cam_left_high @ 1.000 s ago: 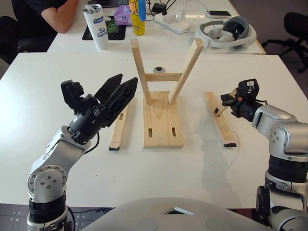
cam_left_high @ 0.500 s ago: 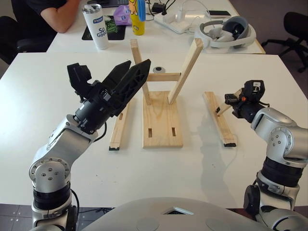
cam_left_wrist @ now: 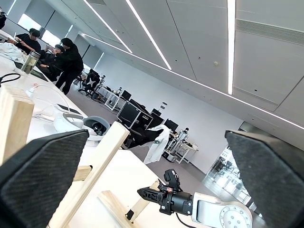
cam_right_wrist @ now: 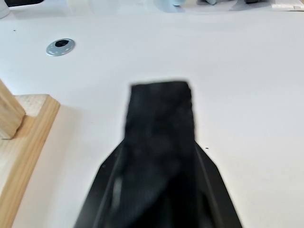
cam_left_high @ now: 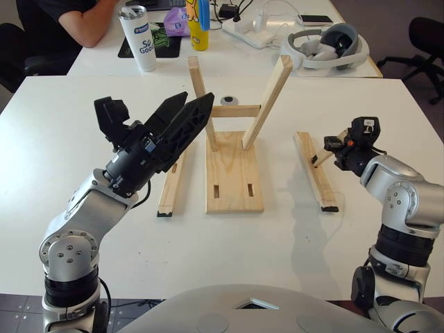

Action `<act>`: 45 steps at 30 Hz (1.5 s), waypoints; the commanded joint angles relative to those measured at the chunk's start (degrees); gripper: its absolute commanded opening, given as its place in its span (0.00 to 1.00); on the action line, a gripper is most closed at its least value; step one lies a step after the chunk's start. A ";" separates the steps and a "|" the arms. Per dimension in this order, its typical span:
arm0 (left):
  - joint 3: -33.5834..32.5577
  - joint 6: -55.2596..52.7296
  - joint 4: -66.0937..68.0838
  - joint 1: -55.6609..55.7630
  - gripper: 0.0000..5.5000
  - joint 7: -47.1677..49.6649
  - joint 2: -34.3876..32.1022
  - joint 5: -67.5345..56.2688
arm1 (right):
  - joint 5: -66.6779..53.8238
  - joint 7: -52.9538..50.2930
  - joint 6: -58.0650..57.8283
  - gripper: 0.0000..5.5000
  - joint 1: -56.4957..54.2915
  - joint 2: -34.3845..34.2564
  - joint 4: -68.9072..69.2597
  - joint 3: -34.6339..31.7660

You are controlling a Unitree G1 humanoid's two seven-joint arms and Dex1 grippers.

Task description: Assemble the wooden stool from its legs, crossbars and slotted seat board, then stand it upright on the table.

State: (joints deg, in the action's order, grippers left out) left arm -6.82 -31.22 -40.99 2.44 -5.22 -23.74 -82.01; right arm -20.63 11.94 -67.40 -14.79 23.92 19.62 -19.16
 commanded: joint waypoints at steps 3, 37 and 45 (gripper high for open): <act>-0.26 -0.29 0.13 -0.07 0.97 -0.19 -0.96 0.30 | 1.34 -0.32 1.62 0.07 2.80 0.74 -0.15 1.26; 0.62 -0.50 0.65 1.69 0.97 0.87 -1.47 -0.80 | 2.51 0.83 3.31 0.20 2.94 2.55 -1.96 6.24; 0.88 -0.31 0.18 1.90 0.97 1.80 -1.31 -1.31 | 2.15 0.21 5.01 0.42 0.86 1.70 -1.65 5.06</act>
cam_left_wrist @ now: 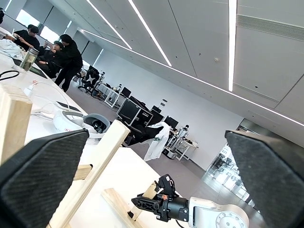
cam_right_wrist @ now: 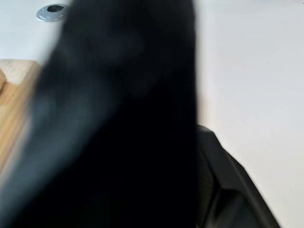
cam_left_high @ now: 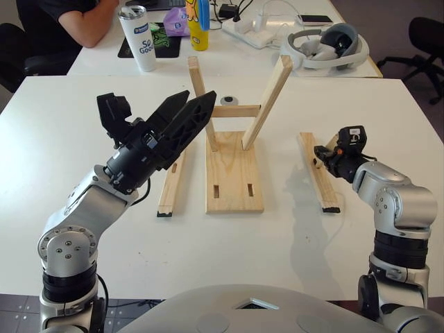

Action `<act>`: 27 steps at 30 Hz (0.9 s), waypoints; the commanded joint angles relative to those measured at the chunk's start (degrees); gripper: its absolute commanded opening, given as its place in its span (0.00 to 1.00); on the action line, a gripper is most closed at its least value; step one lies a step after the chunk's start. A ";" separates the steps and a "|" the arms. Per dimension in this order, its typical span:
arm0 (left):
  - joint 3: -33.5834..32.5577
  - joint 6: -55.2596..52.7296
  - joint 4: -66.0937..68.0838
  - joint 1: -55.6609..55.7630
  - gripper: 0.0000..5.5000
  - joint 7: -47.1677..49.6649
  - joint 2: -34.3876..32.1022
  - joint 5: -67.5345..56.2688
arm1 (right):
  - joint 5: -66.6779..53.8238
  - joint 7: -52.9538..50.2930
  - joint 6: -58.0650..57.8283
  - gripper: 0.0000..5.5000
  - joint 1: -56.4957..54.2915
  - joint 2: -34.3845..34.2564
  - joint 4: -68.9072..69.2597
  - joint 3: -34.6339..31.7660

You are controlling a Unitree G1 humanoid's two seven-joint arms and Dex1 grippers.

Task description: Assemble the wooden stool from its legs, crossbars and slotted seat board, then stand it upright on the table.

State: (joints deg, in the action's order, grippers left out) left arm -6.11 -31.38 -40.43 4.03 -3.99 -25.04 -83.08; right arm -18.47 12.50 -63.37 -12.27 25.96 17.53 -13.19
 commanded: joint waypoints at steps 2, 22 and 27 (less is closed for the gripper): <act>0.10 -0.10 -0.38 0.05 0.97 0.35 -0.07 -0.23 | 0.16 -0.60 2.23 0.47 -2.01 -0.44 0.63 -1.36; -0.57 0.30 0.09 -3.71 0.97 -3.65 0.21 1.73 | -1.63 3.30 9.83 0.47 -7.06 2.51 5.47 -3.39; -0.09 0.15 0.36 -2.47 0.97 -3.22 0.27 1.78 | -4.34 3.24 15.95 0.43 -14.20 0.12 4.11 -6.17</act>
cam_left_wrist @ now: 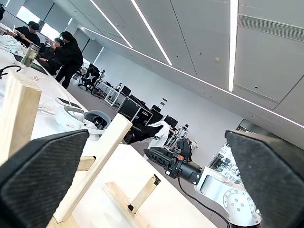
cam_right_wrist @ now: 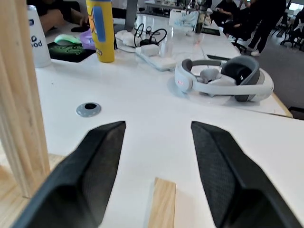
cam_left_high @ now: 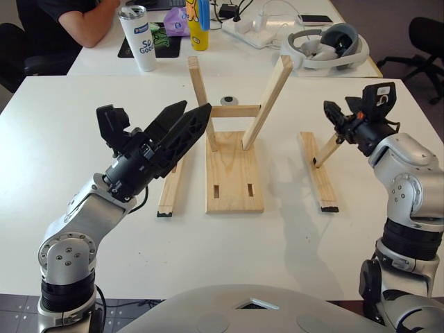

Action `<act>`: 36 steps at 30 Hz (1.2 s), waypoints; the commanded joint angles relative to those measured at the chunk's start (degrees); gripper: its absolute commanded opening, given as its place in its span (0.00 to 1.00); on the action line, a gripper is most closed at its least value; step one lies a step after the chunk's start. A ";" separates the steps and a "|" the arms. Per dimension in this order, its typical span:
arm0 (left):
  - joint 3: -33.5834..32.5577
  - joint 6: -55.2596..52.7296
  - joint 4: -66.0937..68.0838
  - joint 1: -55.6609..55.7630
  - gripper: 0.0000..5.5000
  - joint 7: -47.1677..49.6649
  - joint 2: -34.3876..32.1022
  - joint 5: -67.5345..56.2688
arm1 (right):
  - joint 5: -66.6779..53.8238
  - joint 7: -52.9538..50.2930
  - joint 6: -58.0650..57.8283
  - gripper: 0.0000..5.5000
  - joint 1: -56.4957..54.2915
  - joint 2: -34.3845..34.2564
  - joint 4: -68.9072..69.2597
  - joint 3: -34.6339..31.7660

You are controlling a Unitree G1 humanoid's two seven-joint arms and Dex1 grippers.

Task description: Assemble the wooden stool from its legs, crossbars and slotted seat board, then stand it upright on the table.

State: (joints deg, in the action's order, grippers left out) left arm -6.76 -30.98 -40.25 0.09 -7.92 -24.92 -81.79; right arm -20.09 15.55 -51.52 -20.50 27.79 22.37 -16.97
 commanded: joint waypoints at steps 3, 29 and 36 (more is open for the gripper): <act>0.48 -0.50 0.80 2.49 0.97 0.62 -0.13 0.27 | -4.02 0.01 5.88 0.36 -5.80 -3.03 -2.38 -3.09; 2.35 -1.76 4.35 4.01 0.97 -3.78 0.82 2.59 | -2.56 -3.17 26.95 0.01 -4.75 -6.59 -5.78 -1.58; 2.54 -2.84 4.87 5.40 0.97 -3.55 0.56 1.69 | 3.50 -7.42 16.20 0.01 6.75 -5.67 -5.29 3.02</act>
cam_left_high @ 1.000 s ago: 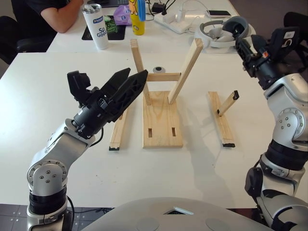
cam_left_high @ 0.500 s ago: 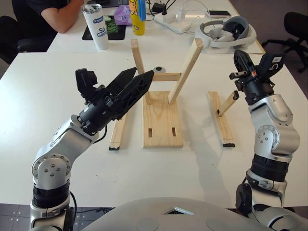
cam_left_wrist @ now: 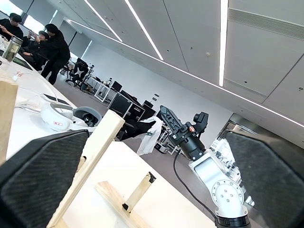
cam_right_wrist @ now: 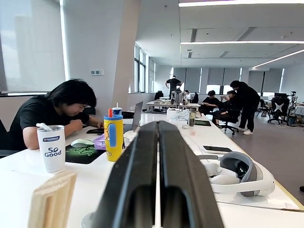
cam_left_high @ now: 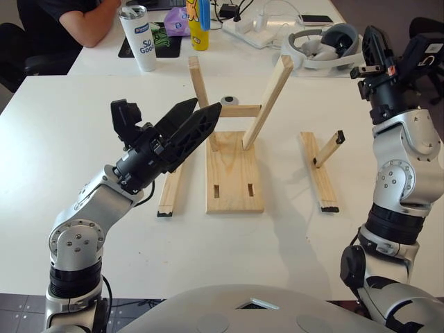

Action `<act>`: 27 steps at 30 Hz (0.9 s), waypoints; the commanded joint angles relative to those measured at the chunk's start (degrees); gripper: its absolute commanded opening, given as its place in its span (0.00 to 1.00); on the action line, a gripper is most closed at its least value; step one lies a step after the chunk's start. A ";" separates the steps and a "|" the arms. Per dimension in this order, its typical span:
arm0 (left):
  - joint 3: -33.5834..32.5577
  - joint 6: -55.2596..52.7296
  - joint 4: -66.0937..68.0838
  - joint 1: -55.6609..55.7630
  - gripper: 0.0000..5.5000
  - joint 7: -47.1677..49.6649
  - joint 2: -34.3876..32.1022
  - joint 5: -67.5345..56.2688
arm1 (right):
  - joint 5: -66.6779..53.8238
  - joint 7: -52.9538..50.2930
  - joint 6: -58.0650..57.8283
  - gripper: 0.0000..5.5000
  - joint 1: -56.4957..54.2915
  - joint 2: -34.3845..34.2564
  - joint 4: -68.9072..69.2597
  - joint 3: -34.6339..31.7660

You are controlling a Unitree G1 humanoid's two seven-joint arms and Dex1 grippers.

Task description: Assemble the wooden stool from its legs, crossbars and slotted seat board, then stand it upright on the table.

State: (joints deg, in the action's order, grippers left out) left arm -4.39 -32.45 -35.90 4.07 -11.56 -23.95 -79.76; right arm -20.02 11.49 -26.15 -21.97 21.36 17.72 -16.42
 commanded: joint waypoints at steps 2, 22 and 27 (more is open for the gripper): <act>0.22 -1.97 1.10 2.17 0.97 -0.04 -0.41 -0.81 | 3.42 -4.76 -13.35 0.01 11.99 -0.82 -0.63 2.71; -0.67 -2.50 0.05 2.01 0.97 1.32 0.41 -1.05 | 2.19 -3.16 -8.42 0.01 3.76 -2.01 -1.18 0.51; -0.84 -1.74 -0.86 0.81 0.97 1.75 1.05 -0.34 | 2.33 -3.86 -0.34 0.01 -1.28 -0.43 -0.55 -3.35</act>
State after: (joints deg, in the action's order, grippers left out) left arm -5.14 -34.38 -35.68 5.88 -10.34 -23.13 -80.78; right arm -17.39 7.69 -29.16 -20.60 19.60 16.66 -18.28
